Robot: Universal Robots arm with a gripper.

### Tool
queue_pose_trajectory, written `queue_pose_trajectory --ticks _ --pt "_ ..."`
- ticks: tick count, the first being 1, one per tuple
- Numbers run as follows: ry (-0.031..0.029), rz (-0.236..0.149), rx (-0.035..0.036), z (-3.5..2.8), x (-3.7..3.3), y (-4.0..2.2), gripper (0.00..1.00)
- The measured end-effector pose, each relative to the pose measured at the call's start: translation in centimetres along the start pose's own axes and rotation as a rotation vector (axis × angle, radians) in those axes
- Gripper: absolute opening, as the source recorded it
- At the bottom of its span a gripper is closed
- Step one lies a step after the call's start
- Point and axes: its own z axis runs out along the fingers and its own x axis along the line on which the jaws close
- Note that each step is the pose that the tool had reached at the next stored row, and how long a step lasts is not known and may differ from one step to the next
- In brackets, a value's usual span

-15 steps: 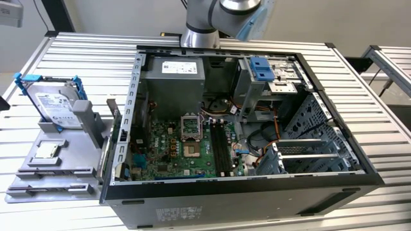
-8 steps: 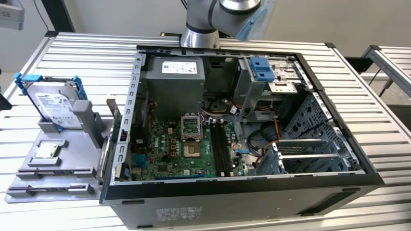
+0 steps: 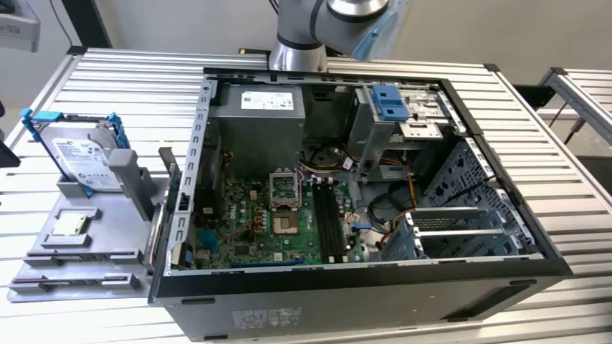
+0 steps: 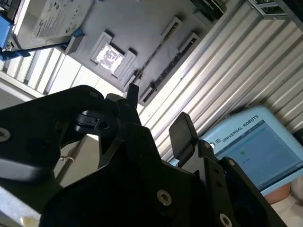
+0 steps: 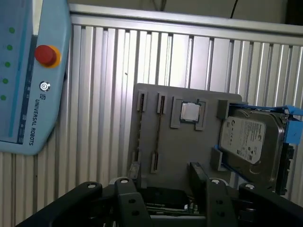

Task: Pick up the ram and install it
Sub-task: 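Pick up the ram and move it above insertion slot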

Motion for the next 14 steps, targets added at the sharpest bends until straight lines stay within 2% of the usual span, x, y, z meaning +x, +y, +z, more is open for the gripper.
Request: queue_pose_trajectory --ticks 4,6,8,10,11,14 --pt "0.002 0.0 -0.0006 0.66 0.04 -0.01 1.0" --pt "0.007 0.0 -0.0009 0.94 0.05 -0.01 1.0" --pt "0.0185 0.0 -0.0013 1.14 0.07 -0.01 1.0" --pt "0.0363 0.0 -0.0023 1.3 0.06 -0.01 1.0" --pt "0.0412 0.0 -0.0022 1.42 0.05 -0.01 1.0" --pt "0.0455 0.002 -0.0008 1.91 0.07 -0.02 1.0"
